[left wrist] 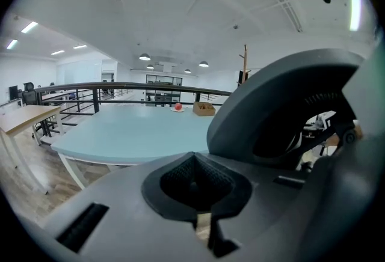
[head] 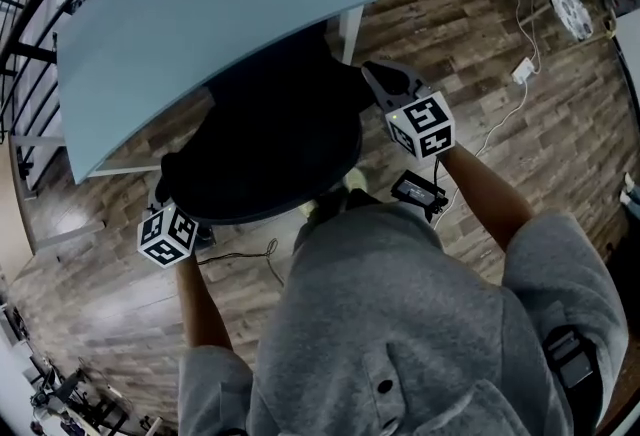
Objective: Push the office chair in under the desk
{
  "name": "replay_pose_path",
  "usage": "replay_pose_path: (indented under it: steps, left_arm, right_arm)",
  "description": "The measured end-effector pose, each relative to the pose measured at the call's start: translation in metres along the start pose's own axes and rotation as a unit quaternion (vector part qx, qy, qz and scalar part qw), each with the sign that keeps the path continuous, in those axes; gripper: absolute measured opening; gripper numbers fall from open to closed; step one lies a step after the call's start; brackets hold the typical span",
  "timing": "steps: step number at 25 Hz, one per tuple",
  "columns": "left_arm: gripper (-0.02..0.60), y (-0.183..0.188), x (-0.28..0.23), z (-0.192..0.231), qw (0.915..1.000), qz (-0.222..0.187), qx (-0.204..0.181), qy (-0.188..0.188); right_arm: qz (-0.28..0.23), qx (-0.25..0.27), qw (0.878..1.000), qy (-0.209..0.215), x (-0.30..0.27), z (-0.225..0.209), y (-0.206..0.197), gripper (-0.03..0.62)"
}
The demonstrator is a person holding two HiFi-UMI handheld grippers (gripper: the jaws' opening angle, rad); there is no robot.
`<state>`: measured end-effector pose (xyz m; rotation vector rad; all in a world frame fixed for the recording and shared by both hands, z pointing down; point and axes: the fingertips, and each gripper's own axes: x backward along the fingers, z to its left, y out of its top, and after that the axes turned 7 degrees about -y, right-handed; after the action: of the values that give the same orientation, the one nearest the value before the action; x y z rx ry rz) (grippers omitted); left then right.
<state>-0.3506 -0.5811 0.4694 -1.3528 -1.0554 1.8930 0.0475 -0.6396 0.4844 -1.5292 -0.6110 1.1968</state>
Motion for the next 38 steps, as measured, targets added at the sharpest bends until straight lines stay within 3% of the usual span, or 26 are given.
replay_pose_path:
  steps: [11, 18, 22, 26, 38]
  left_arm:
    - [0.015, 0.023, -0.048, 0.002, 0.9996, 0.011, -0.016, 0.018]
    - [0.015, 0.04, -0.08, 0.007, 0.9994, 0.015, -0.02, 0.025]
    - [0.015, 0.051, -0.093, 0.009, 0.9991, 0.0, -0.026, 0.033]
    - [0.015, 0.055, -0.098, 0.016, 0.9987, -0.017, -0.017, 0.045]
    - [0.015, 0.061, -0.097, 0.025, 0.9957, -0.035, -0.038, 0.077]
  right_arm:
    - [-0.025, -0.001, 1.0, -0.002, -0.06, -0.041, 0.02, 0.029]
    - [-0.015, 0.008, 1.0, 0.017, -0.106, -0.062, 0.029, 0.029]
    - [-0.025, 0.005, 1.0, 0.011, -0.123, -0.072, 0.038, 0.031]
    - [-0.026, 0.002, 1.0, 0.009, -0.132, -0.074, 0.04, 0.029]
    - [-0.033, -0.009, 0.999, -0.021, -0.129, -0.07, 0.043, 0.029]
